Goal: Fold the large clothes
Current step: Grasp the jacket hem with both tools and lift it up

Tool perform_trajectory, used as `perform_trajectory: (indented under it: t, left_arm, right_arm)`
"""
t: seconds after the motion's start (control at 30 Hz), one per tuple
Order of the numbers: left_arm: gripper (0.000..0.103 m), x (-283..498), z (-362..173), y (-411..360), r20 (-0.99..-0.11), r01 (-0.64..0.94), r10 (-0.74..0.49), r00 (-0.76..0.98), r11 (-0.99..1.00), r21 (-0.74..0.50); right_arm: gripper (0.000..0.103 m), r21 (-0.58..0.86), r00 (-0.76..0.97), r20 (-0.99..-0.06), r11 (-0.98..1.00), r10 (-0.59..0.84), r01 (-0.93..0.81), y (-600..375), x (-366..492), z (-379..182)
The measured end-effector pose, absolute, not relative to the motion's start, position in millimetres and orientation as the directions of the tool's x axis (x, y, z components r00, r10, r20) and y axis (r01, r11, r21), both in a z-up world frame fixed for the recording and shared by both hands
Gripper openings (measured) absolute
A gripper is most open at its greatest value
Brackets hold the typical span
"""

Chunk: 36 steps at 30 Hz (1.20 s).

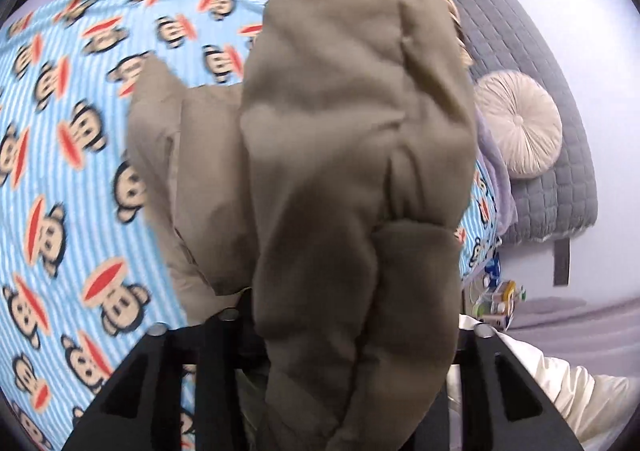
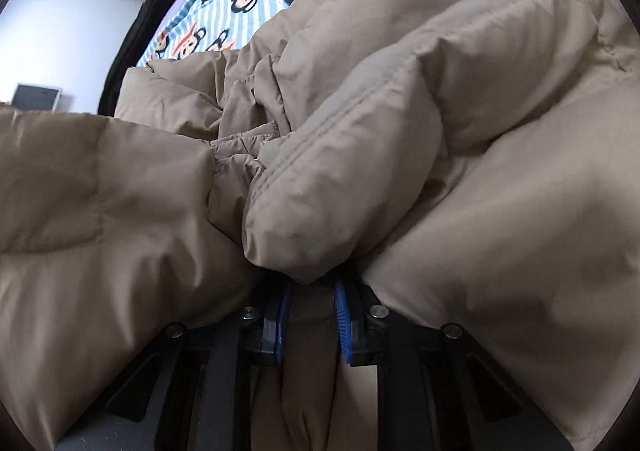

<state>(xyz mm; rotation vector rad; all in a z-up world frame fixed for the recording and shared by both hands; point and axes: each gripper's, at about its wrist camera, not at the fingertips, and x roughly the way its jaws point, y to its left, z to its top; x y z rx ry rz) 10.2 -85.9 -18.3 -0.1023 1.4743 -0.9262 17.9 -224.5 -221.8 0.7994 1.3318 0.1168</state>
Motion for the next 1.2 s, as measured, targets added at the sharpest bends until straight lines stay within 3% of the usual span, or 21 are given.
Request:
perform_trajectory:
  t: [0.03, 0.1, 0.3, 0.47, 0.6, 0.8, 0.9, 1.0, 1.03, 1.07, 1.1, 1.2]
  left_arm:
    - [0.066, 8.9, -16.7, -99.1, -0.789, 0.473, -0.586, -0.187, 0.650, -0.594]
    - [0.072, 10.5, -15.9, -124.1, -0.777, 0.483, -0.587, -0.227, 0.625, -0.613]
    - [0.073, 9.1, -47.4, -180.2, -0.683, 0.467, -0.591, -0.428, 0.503, -0.727]
    - [0.073, 6.3, -86.6, -223.5, -0.699, 0.461, -0.574, -0.427, 0.527, -0.714]
    - [0.073, -1.7, -107.2, -250.3, -0.757, 0.518, -0.543, -0.363, 0.558, -0.649]
    - [0.073, -7.4, -134.5, -285.1, -0.837, 0.648, -0.473, -0.274, 0.552, -0.525]
    - [0.073, -10.7, -122.3, -287.2, -0.861, 0.690, -0.454, -0.230, 0.548, -0.473]
    - [0.073, -10.0, -93.6, -271.4, -0.859, 0.730, -0.495, -0.133, 0.537, -0.423]
    - [0.073, -7.4, -82.8, -262.0, -0.854, 0.743, -0.513, -0.083, 0.540, -0.396]
    - [0.073, -3.9, -73.5, -252.3, -0.854, 0.749, -0.520, -0.026, 0.555, -0.361]
    - [0.073, 1.8, -65.1, -238.8, -0.855, 0.750, -0.515, 0.052, 0.586, -0.307]
    - [0.073, 27.0, -60.8, -199.5, -0.866, 0.694, -0.440, 0.237, 0.700, -0.166]
  right_arm:
    - [0.021, 0.593, 0.278, -0.805, 0.714, 0.524, 0.373, -231.6, 13.4, -217.9]
    - [0.025, 0.629, 0.310, -0.777, 0.675, 0.548, 0.386, -247.3, -1.0, -205.8]
    - [0.026, 0.659, 0.423, -0.752, 0.596, 0.506, 0.458, -305.2, -73.0, -177.2]
    - [0.028, 0.654, 0.465, -0.756, 0.525, 0.461, 0.544, -338.3, -131.9, -174.8]
    - [0.060, 0.637, 0.496, -0.771, 0.495, 0.400, 0.591, -353.3, -174.7, -160.1]
    - [0.084, 0.770, 0.662, -0.631, 0.433, 0.406, 0.468, -355.0, -224.9, -113.3]
    - [0.084, 0.792, 0.659, -0.598, 0.458, 0.456, 0.403, -345.1, -219.1, -100.9]
    - [0.084, 0.745, 0.610, -0.655, 0.520, 0.447, 0.418, -336.1, -194.4, -106.2]
    - [0.084, 0.697, 0.573, -0.704, 0.562, 0.419, 0.446, -333.2, -185.6, -108.9]
    - [0.070, 0.652, 0.547, -0.744, 0.596, 0.385, 0.468, -331.5, -181.1, -109.7]
    - [0.023, 0.625, 0.535, -0.764, 0.619, 0.360, 0.476, -330.7, -176.0, -109.0]
    - [0.017, 0.518, 0.499, -0.828, 0.690, 0.256, 0.506, -330.5, -176.2, -105.6]
